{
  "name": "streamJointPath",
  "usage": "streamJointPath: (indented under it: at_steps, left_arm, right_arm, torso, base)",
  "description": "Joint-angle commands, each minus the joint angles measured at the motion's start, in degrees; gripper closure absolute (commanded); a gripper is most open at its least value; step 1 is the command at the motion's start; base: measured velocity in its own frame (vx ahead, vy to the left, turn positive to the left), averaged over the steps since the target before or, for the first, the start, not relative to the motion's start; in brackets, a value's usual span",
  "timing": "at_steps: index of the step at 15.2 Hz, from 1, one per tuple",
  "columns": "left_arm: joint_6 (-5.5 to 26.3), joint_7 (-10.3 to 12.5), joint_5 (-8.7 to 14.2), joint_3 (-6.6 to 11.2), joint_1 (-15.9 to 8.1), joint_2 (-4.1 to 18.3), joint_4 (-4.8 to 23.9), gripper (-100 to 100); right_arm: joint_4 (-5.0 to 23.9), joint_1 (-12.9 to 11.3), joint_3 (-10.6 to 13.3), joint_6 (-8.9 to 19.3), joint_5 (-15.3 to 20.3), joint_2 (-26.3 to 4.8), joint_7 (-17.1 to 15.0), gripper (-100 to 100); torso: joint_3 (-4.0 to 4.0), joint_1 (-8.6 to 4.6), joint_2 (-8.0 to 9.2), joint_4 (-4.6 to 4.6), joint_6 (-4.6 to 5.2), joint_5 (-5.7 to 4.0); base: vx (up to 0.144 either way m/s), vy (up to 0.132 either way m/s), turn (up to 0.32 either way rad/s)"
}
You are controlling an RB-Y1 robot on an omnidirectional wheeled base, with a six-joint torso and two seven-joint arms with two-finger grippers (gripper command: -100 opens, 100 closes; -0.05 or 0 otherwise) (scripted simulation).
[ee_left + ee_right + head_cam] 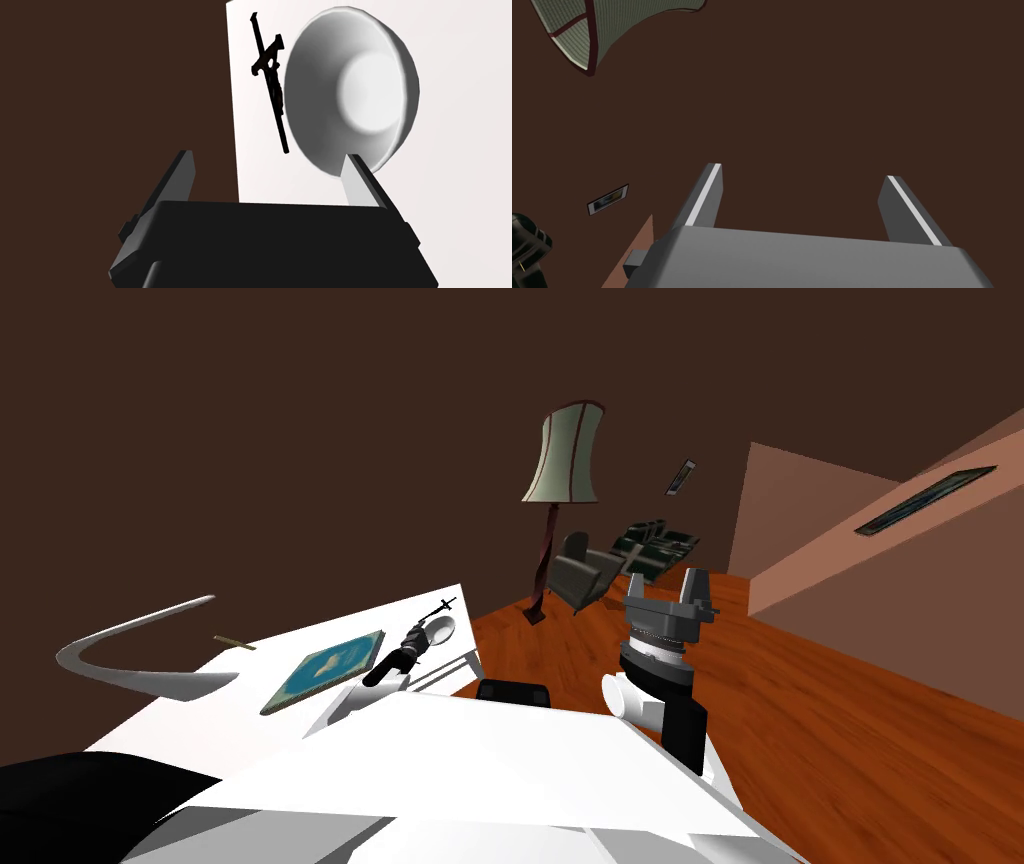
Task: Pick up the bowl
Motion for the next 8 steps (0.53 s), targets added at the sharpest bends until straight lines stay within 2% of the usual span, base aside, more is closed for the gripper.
streamJointPath:
  at_steps: [1,2,4,5,6,7,8]
  left_arm:
    - [1.98,0.69,0.11,0.14,0.02,0.14,0.13,-100]
    - [3.84,2.29,0.28,0.50,0.04,0.37,1.16,-100]
    - [4.67,2.29,0.28,0.50,0.04,0.37,1.16,-100]
    - [6.76,3.85,0.45,0.86,0.06,0.59,2.17,-100]
    - [7.28,3.85,0.45,0.86,0.06,0.59,2.17,-100]
    - [9.05,5.37,0.61,1.20,0.08,0.78,3.15,-100]
    - [9.82,5.37,0.61,1.20,0.08,0.78,3.15,-100]
  right_arm:
    - [0.00,0.00,0.00,0.00,0.00,0.00,0.00,0]
    - [0.00,0.00,0.00,0.00,0.00,0.00,0.00,0]
    - [0.00,0.00,0.00,0.00,0.00,0.00,0.00,0]
    - [0.00,0.00,0.00,0.00,0.00,0.00,0.00,0]
    - [0.00,0.00,0.00,0.00,0.00,0.00,0.00,0]
    - [0.00,0.00,0.00,0.00,0.00,0.00,0.00,0]
    - [0.00,0.00,0.00,0.00,0.00,0.00,0.00,0]
  torso:
    - [0.00,0.00,0.00,0.00,0.00,0.00]
    - [0.01,0.03,0.02,0.00,-0.02,0.00]
    - [0.01,0.05,0.02,0.00,0.00,0.01]
    - [0.02,0.07,0.03,0.01,-0.02,0.01]
    - [0.02,0.05,0.03,0.01,0.01,0.01]
    - [0.01,0.04,0.02,0.00,0.00,0.01]
    - [0.00,0.02,-0.01,0.00,0.01,0.01]
  base:
    - [0.027,-0.029,-0.039]
    - [0.030,-0.033,-0.114]
    - [0.031,-0.027,-0.083]
    - [0.031,-0.035,-0.118]
    - [0.035,-0.037,-0.122]
    - [0.046,-0.043,-0.152]
    - [0.047,-0.042,-0.127]
